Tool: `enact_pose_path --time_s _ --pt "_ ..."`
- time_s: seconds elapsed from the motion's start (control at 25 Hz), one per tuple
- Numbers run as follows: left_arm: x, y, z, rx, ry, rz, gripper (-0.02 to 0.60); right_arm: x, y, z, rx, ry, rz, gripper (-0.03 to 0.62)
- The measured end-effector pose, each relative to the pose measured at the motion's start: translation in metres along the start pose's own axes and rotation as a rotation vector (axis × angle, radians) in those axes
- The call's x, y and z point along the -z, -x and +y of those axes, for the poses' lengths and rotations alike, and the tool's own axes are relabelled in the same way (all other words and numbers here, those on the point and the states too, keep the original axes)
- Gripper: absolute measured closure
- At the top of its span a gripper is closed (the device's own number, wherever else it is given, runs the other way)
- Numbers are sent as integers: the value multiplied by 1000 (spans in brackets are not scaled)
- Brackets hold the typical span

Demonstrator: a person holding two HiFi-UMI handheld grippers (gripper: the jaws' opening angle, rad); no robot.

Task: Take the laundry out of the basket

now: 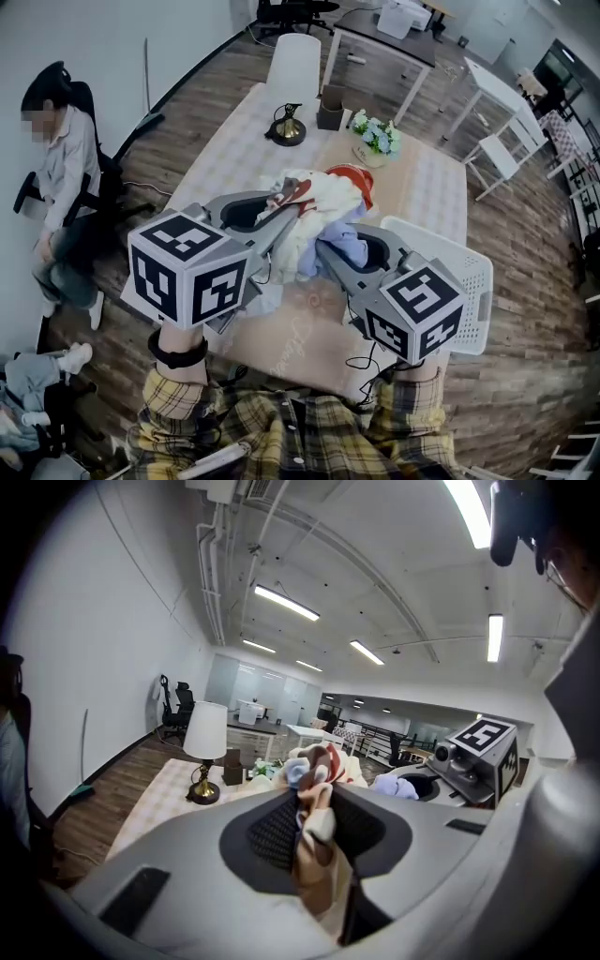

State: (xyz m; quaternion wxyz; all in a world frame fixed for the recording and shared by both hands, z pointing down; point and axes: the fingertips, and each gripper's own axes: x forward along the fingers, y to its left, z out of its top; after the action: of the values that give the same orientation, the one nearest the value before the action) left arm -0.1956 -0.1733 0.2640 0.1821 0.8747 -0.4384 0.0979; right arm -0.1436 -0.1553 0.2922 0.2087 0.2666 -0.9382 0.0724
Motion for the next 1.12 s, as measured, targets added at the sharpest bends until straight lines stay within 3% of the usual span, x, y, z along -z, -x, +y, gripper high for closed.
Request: enact_pose_path --time_s 0.64,0.88,1.12 --pt "6 145 169 -211 25 8 479 -73 -175 132 -210 -1 -35 482" --pt "6 161 188 -294 15 19 479 -80 -200 147 -296 -23 -67 482" --pt "21 152 196 -255 53 25 479 -64 -208 143 -284 -42 -31 482"
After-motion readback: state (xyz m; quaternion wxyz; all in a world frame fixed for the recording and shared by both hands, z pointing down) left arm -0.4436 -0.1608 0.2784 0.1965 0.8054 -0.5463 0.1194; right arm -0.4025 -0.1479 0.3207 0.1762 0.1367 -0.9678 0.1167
